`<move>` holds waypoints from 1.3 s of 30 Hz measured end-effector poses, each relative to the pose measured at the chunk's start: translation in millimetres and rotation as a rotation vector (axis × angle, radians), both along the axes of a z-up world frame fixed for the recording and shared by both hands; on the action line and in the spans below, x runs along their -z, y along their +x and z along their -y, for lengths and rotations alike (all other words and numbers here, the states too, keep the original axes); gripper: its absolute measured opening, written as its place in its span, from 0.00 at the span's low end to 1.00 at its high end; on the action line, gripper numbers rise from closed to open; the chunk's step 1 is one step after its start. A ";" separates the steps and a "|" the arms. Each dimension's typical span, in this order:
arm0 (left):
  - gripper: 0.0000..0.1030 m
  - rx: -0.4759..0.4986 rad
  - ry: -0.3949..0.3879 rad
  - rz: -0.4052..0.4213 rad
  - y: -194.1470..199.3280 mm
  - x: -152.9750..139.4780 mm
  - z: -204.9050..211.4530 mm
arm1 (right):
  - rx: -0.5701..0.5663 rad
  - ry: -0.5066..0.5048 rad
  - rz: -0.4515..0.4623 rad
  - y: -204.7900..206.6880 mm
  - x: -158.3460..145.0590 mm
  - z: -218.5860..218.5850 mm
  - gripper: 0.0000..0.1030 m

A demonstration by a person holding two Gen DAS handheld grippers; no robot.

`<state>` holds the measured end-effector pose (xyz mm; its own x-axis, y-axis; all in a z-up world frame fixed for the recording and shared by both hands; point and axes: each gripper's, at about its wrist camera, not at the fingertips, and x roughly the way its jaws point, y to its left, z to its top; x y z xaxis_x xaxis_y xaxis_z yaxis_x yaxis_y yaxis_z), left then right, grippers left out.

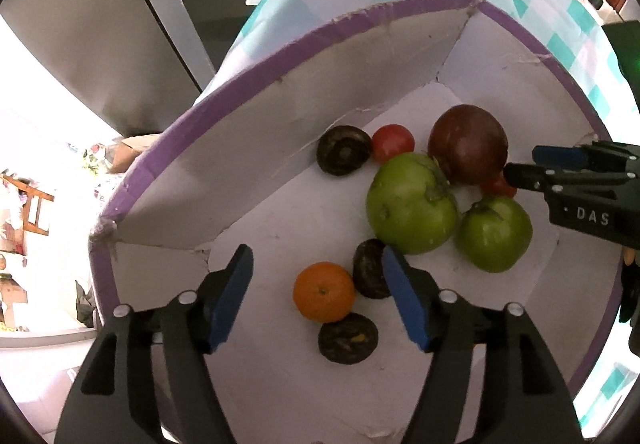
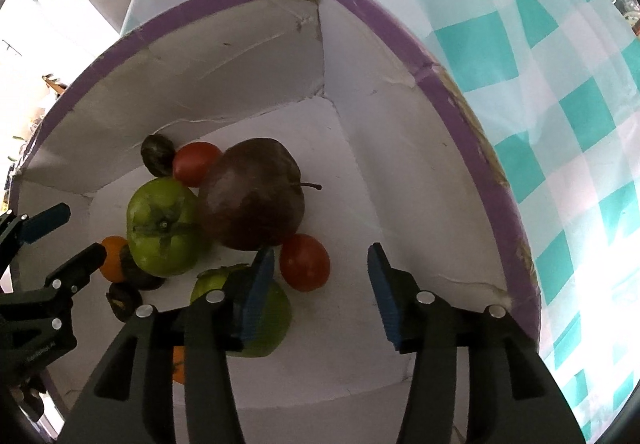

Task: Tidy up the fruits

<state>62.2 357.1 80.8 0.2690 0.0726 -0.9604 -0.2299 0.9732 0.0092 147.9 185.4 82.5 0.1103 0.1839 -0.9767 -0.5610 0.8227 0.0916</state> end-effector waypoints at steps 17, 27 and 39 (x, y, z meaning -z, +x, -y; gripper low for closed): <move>0.98 0.074 -0.031 0.306 -31.7 -100.3 -12.0 | 0.165 0.165 0.112 -86.1 -85.9 29.4 0.84; 0.98 0.091 0.002 0.221 -17.4 -123.9 -46.7 | 0.376 0.158 0.183 -100.8 -124.1 18.1 0.84; 0.98 0.168 -0.059 -0.008 -21.1 -55.9 -17.7 | 0.405 0.055 0.087 -88.9 -86.4 18.6 0.84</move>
<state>41.0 374.8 136.8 0.2646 -0.0293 -0.9639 -0.0640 0.9968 -0.0478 59.0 166.8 168.9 0.2661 0.1605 -0.9505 -0.2010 0.9736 0.1081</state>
